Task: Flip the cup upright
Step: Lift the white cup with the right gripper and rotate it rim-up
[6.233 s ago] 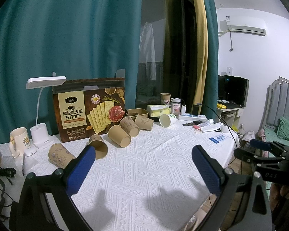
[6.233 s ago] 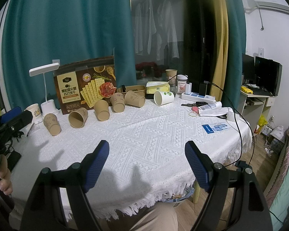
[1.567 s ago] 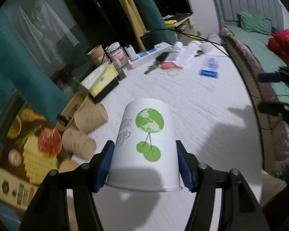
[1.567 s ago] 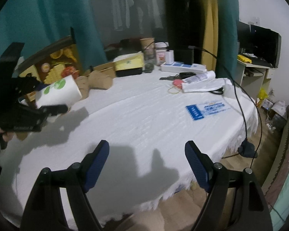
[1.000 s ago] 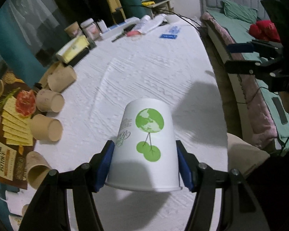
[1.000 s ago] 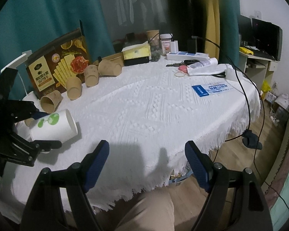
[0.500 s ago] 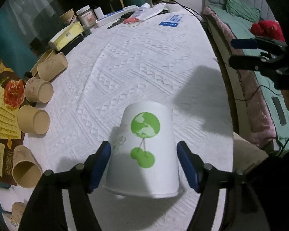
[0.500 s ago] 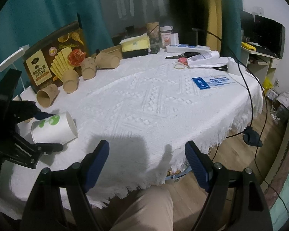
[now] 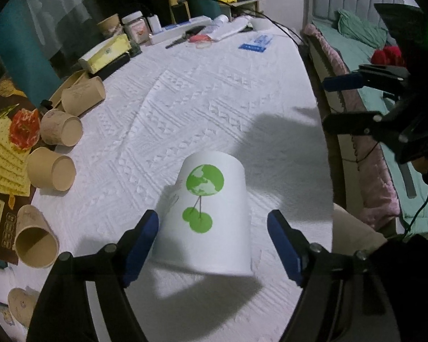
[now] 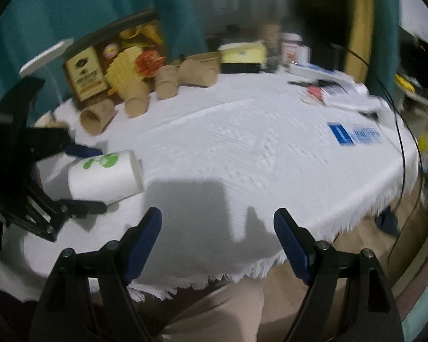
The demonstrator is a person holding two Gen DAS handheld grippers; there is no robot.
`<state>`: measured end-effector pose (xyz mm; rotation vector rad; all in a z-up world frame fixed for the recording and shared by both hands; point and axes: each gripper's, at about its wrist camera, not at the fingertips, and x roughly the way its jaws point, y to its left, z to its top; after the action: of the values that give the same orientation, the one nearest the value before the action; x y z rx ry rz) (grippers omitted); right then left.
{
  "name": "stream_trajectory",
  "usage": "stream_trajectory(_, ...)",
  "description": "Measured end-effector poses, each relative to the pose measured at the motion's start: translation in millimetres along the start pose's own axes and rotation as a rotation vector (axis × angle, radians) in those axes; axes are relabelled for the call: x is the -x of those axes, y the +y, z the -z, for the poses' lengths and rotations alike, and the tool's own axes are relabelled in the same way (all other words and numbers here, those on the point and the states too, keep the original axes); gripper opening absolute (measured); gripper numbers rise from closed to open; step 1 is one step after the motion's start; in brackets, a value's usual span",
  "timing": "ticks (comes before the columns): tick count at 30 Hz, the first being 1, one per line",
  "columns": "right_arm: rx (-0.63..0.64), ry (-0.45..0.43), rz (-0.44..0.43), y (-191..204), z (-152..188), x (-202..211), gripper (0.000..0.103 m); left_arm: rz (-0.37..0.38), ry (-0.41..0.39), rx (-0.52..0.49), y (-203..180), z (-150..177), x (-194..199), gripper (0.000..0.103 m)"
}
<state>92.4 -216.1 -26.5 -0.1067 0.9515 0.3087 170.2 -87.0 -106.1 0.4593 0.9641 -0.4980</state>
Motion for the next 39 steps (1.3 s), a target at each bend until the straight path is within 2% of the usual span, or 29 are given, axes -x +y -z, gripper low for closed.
stream_trajectory(3, 0.160, 0.051, -0.019, 23, -14, -7, 0.079, -0.011, -0.048, 0.056, 5, 8, 21, 0.079)
stream_trajectory(7, 0.412, 0.109, -0.067, 61, -28, -17, 0.079, -0.087, -0.129, 0.106, 8, 28, 56, 0.079)
stream_trajectory(15, 0.800, 0.257, -0.093, 106, -52, -57, 0.079, -0.128, -0.187, 0.361, 33, 94, 99, 0.079)
stream_trajectory(20, 1.007, 0.324, -0.085, 128, -56, -72, 0.079, -0.115, -0.219, 0.517, 44, 133, 108, 0.079)
stream_trajectory(26, 1.327, 0.380, -0.056, 161, -43, -80, 0.079, -0.074, -0.246, 0.678, 53, 166, 107, 0.079)
stream_trajectory(31, 1.480, 0.448, -0.041, 178, -31, -94, 0.079, -0.064, -0.247, 0.698, 52, 173, 104, 0.079)
stream_trajectory(39, 1.507, 0.478, -0.030, 198, -30, -116, 0.079, -0.005, -0.253, 0.725, 48, 177, 95, 0.079)
